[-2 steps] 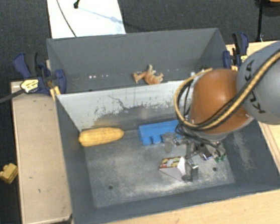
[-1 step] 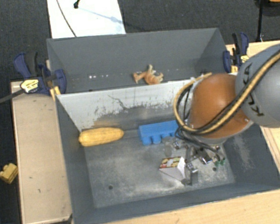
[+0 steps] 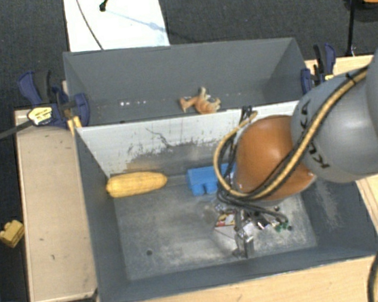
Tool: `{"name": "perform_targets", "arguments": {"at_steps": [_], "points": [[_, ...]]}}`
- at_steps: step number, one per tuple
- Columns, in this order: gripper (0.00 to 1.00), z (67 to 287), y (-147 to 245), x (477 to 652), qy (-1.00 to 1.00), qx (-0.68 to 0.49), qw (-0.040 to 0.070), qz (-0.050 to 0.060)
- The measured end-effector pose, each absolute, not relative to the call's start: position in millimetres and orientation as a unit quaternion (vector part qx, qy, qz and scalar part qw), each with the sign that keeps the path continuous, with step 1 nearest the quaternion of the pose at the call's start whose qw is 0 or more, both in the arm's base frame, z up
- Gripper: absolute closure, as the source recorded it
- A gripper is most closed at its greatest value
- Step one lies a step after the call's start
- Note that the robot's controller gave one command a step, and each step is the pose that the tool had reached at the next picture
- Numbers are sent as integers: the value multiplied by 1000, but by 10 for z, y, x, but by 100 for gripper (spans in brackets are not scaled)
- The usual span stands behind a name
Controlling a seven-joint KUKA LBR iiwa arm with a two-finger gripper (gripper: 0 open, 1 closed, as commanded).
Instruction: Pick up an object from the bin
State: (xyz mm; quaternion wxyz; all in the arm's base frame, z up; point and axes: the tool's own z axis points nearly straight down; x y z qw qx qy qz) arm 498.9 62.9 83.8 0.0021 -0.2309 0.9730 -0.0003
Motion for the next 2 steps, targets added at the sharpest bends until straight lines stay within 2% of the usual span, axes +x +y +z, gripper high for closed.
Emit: {"name": "perform_targets", "arguments": {"at_steps": [1, 2], "points": [[0, 916, 397, 5257, 976, -219, 0, 2], [0, 1079, 70, 5288, 969, -246, 2, 0]]}}
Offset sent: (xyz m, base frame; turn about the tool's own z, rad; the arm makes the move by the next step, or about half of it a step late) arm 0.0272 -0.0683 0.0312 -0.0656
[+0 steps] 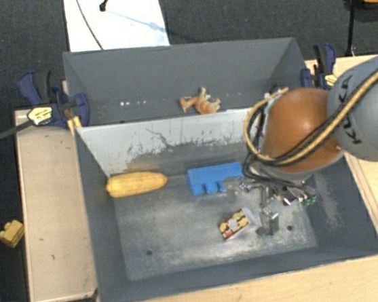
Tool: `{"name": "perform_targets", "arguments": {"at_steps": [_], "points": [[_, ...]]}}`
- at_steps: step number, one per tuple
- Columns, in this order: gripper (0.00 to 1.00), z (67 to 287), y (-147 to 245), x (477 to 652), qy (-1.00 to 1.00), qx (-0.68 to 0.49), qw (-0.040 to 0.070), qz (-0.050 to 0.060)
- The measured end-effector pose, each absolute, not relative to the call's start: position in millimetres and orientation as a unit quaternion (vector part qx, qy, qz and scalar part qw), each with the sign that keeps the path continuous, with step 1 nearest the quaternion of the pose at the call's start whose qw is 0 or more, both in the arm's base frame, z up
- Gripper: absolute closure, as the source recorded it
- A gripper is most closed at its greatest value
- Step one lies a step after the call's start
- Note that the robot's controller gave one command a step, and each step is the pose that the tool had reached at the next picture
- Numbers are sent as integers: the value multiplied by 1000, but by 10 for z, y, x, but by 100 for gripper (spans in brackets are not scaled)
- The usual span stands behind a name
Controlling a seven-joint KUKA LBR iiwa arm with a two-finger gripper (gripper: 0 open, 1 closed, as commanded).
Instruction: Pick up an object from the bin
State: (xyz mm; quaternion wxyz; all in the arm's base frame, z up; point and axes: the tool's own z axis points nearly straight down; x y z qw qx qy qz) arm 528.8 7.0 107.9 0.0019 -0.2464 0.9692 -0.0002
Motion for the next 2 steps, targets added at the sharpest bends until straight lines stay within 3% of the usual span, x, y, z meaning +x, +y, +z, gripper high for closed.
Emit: {"name": "perform_targets", "arguments": {"at_steps": [1, 2], "points": [[0, 1005, -9, 5067, 960, -281, 2, 0], [100, 769, 197, 4960, 963, -271, 0, 0]]}}
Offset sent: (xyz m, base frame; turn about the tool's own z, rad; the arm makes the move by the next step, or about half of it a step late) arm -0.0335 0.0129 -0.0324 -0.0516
